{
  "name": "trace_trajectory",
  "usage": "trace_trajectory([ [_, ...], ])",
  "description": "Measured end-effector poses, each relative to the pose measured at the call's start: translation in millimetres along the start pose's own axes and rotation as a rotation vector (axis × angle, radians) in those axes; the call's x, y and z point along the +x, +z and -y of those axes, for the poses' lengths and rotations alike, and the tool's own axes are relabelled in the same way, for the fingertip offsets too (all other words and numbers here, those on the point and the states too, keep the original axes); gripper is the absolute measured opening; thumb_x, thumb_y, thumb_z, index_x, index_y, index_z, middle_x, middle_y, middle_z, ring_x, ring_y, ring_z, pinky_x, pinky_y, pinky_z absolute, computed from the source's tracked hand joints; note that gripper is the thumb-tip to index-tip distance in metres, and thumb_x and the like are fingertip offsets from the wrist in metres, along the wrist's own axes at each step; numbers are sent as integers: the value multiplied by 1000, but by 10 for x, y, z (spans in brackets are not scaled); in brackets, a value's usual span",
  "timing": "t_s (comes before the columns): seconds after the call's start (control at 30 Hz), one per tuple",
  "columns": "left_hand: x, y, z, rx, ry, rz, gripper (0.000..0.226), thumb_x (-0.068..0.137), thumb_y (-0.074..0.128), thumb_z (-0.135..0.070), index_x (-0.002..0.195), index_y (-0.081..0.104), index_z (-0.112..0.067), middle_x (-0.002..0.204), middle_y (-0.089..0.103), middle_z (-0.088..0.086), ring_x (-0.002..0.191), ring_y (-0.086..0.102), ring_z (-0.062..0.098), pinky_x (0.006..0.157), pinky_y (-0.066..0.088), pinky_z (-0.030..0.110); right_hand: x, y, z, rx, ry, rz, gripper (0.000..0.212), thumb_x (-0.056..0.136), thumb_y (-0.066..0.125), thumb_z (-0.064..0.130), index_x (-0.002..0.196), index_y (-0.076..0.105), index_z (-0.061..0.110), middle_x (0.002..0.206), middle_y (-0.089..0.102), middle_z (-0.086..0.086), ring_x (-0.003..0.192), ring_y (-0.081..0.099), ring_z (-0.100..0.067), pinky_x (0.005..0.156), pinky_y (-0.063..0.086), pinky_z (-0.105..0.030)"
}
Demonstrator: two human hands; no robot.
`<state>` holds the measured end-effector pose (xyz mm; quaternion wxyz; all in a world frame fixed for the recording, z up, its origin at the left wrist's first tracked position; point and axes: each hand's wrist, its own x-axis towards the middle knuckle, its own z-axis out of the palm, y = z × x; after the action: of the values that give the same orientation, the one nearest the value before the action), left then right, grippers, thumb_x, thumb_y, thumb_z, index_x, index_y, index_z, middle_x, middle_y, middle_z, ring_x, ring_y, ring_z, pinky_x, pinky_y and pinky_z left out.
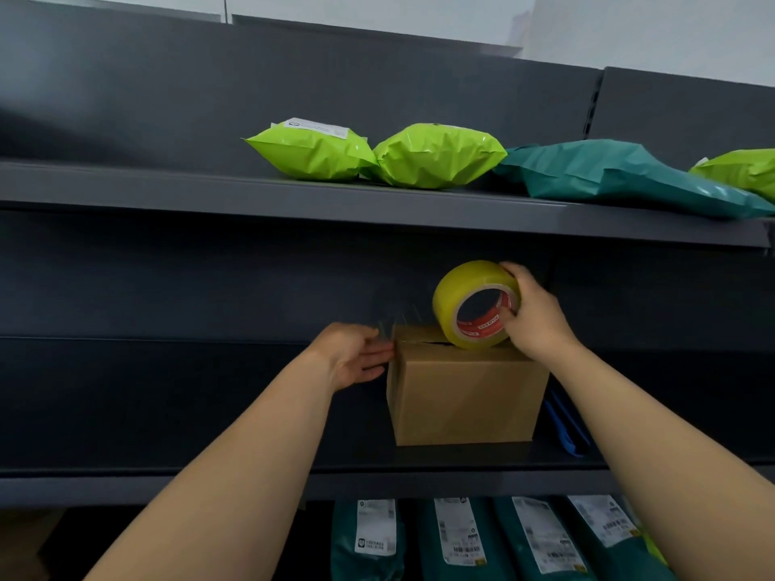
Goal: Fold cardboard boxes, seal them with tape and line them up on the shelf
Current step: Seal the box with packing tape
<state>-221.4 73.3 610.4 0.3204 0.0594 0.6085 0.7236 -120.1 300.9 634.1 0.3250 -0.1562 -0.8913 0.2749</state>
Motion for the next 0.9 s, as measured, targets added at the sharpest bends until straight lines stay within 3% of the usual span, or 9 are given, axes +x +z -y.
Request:
trace_trajectory([
  [0.1, 49, 4, 56, -34, -66, -23, 16, 102, 43, -8, 114, 53, -4, 99, 65, 13, 109, 59, 27, 100, 42, 42, 17, 3, 30, -15, -12, 15, 62, 95, 54, 7, 147, 30, 33, 136, 50, -8, 120, 51, -24, 96, 47, -36],
  [0.23, 92, 30, 111, -75, -108, -43, 10, 100, 48, -8, 95, 57, -6, 94, 64, 11, 105, 58, 24, 105, 40, 42, 38, 2, 47, -26, -5, 33, 62, 96, 53, 7, 147, 30, 33, 137, 49, -8, 122, 50, -25, 98, 46, -37],
  [0.37, 142, 41, 133, -99, -129, -55, 8, 98, 50, -6, 95, 57, -6, 92, 63, 10, 91, 60, 22, 105, 40, 42, 47, 5, 61, -39, -3, 39, 63, 96, 53, 8, 148, 28, 32, 139, 49, -8, 124, 49, -25, 100, 45, -38],
  [0.57, 225, 84, 197, -86, -129, -48, 18, 97, 52, -7, 114, 58, -6, 90, 59, 7, 79, 56, 17, 88, 42, 38, 35, -1, 68, -37, 7, 45, 62, 97, 53, 8, 149, 27, 30, 138, 49, -7, 124, 50, -24, 97, 44, -34],
  [0.77, 267, 121, 242, -7, -97, -66, 7, 97, 54, -8, 93, 59, -9, 85, 58, 5, 76, 56, 15, 84, 43, 38, 22, -11, 101, -40, 9, 48, 63, 96, 53, 7, 149, 28, 30, 138, 49, -6, 124, 49, -24, 96, 44, -34],
  [0.9, 277, 187, 282, 140, -46, -86, 12, 97, 54, -9, 91, 64, -10, 84, 63, 6, 80, 59, 17, 66, 48, 33, 24, -15, 99, -39, 5, 57, 63, 96, 53, 7, 149, 28, 30, 138, 50, -6, 124, 49, -24, 95, 44, -33],
])
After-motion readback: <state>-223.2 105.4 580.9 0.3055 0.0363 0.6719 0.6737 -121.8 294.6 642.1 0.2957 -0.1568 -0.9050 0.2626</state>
